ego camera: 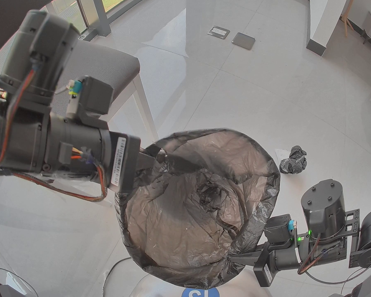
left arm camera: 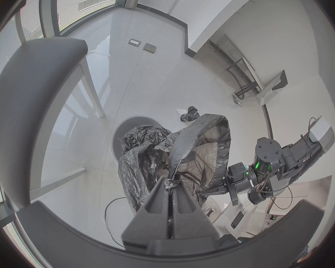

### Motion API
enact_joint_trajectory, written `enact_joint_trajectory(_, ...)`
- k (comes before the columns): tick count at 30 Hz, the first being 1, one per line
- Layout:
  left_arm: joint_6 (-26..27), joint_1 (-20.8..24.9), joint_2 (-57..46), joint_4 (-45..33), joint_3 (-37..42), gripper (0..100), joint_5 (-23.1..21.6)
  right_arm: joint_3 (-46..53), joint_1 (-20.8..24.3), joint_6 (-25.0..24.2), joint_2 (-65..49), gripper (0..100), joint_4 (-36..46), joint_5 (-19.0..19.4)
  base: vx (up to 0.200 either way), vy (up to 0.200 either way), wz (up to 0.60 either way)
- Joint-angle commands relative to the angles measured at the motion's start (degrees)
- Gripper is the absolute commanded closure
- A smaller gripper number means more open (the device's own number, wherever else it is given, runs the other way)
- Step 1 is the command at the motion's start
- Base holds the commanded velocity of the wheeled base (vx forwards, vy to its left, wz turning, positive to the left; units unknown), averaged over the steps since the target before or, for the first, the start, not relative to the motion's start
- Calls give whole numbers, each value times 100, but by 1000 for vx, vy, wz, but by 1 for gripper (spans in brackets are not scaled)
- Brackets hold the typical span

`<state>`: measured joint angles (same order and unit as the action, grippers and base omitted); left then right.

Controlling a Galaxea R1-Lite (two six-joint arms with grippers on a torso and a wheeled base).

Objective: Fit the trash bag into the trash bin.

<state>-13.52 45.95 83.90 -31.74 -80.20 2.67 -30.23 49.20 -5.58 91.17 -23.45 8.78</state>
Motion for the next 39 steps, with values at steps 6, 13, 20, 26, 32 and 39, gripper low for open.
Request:
enact_joint_trajectory(6, -221, -33, 637, -16, -13, 100, -144, -27, -279, -92, 770, 100, -63, 36, 0, 0, 0)
enact_joint_trajectory(13, -213, -437, 1489, 37, -505, 100, -372, -484, -1088, 286, 1377, 100, -63, 379, 0, 0, 0)
enact_joint_trajectory(20, -160, -877, 2351, 10, -1156, 100, -680, -1055, -1782, 857, 1860, 100, 16, 898, 0, 0, 0)
enact_joint_trajectory(26, -160, -1395, 2825, -34, -1788, 100, -689, -1696, -1958, 866, 2414, 100, 16, 942, 0, 0, 0)
enact_joint_trajectory(32, -160, -1835, 2843, 2, -1850, 100, -671, -2127, -2064, 866, 2722, 100, -1, 942, 0, 0, 0)
enact_joint_trajectory(39, -81, -2011, 2834, 63, -1859, 100, -662, -2329, -2152, 866, 2757, 100, -45, 942, 0, 0, 0)
